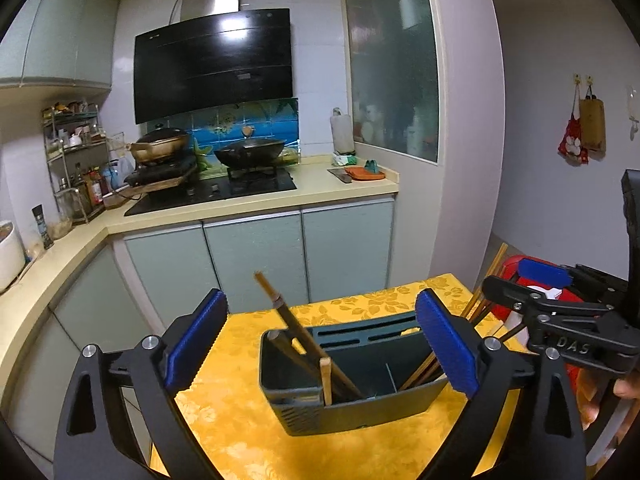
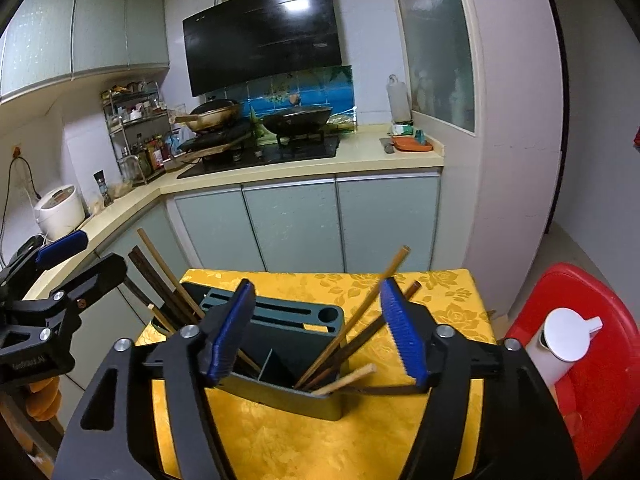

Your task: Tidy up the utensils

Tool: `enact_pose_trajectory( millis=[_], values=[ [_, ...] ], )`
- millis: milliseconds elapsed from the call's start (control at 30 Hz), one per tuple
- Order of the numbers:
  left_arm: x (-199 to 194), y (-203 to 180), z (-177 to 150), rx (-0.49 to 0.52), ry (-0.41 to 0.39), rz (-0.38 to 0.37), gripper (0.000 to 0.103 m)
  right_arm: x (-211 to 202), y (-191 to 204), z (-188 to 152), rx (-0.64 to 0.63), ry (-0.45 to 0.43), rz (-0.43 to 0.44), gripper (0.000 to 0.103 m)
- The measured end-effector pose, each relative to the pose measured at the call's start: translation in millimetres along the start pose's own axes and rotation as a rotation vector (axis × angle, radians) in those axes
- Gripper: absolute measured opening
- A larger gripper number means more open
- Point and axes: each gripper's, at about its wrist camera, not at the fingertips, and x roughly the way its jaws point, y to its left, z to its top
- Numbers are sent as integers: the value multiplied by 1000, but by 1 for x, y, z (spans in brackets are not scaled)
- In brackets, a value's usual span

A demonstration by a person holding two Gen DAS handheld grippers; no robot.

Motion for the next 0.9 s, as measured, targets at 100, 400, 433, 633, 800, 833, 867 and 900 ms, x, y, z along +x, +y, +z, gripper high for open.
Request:
enact_pose_trajectory(
  millis=[100,400,433,633,800,833,867,900],
  values=[
    [-8,3,-7,-9,-3,8,92,-9,2,-7,0,-10,-11,72],
    [-34,7,-38,-41,-2,29,92,-42,14,-35,-21,-71,-49,84],
    [-37,8,-41,-47,-3,33,92,-44,16,-38,-25,-73,-50,85],
    [-60,2,-71,-37,-24,98,92,-63,30,-62,-59,-89,-61,89],
    [-74,-1,-92,-48,-16,123,92,-77,39,-80,-87,-114,-90,93],
    [-78,-1,-96,-50,-17,129,92,-78,41,-82,-87,-113,-92,94],
    [-80,-2,-99,-52,-17,131,92,-79,42,-86,-89,-110,-93,94],
    [-84,-1,-103,-57,-17,131,92,-80,43,-89,-90,-108,-93,94]
  ],
)
